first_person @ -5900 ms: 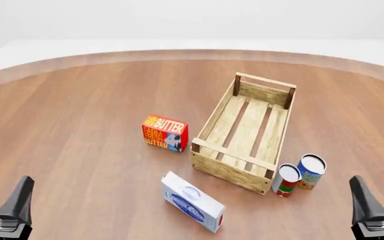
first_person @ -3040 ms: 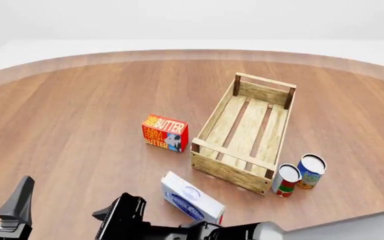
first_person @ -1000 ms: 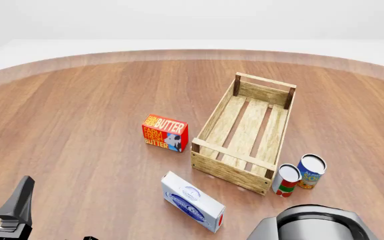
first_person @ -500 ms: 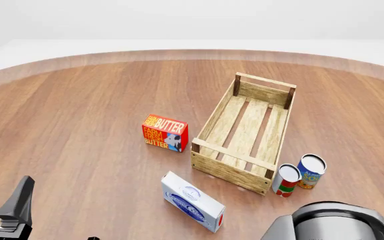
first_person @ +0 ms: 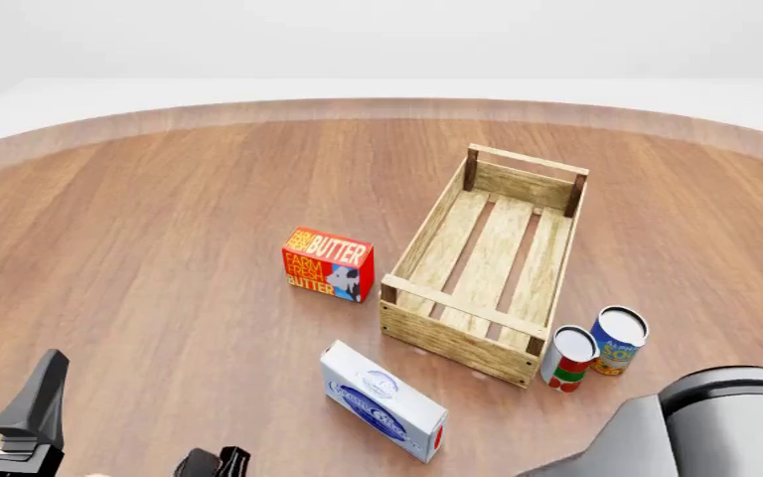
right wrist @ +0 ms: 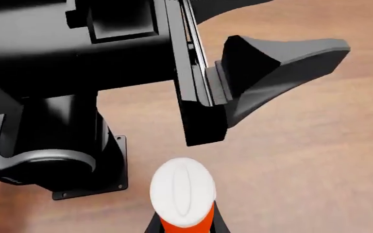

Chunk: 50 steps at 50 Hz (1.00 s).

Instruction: Pick up the ketchup, and put it in the wooden tray.

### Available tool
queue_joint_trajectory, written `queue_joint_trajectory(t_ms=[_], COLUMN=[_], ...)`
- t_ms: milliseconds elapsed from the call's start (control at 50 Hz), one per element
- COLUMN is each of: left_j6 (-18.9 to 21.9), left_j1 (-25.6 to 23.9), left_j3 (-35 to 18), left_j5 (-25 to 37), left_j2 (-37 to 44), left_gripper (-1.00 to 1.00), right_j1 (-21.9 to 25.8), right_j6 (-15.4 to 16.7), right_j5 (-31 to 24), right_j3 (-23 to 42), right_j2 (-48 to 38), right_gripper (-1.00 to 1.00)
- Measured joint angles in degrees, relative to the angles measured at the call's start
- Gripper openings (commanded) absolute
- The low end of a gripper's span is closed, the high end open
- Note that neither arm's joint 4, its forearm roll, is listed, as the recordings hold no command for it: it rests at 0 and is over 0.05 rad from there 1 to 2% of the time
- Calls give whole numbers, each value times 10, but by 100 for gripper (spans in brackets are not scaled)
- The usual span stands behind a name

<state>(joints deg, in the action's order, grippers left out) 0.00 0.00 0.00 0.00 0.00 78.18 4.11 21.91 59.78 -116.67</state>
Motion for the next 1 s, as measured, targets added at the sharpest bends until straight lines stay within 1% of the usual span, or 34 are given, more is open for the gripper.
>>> queue_joint_trajectory(t_ms=[280, 440, 500, 780, 1000], left_j6=[0, 0, 0, 0, 0], left_j1=[0, 0, 0, 0, 0], left_j3=[0, 0, 0, 0, 0], left_j5=[0, 0, 0, 0, 0], left_j2=[0, 0, 0, 0, 0], left_gripper=[100, 100, 100, 100, 100], right_j1=[-40, -64, -76, -124, -184], right_j6=[1, 12, 21, 56, 78], right_j5=[13, -1, -8, -54, -99], right_j3=[-60, -81, -86, -80, -63], right_j2=[58, 98, 116, 175, 214], right_gripper=[-100, -100, -100, -100, -100])
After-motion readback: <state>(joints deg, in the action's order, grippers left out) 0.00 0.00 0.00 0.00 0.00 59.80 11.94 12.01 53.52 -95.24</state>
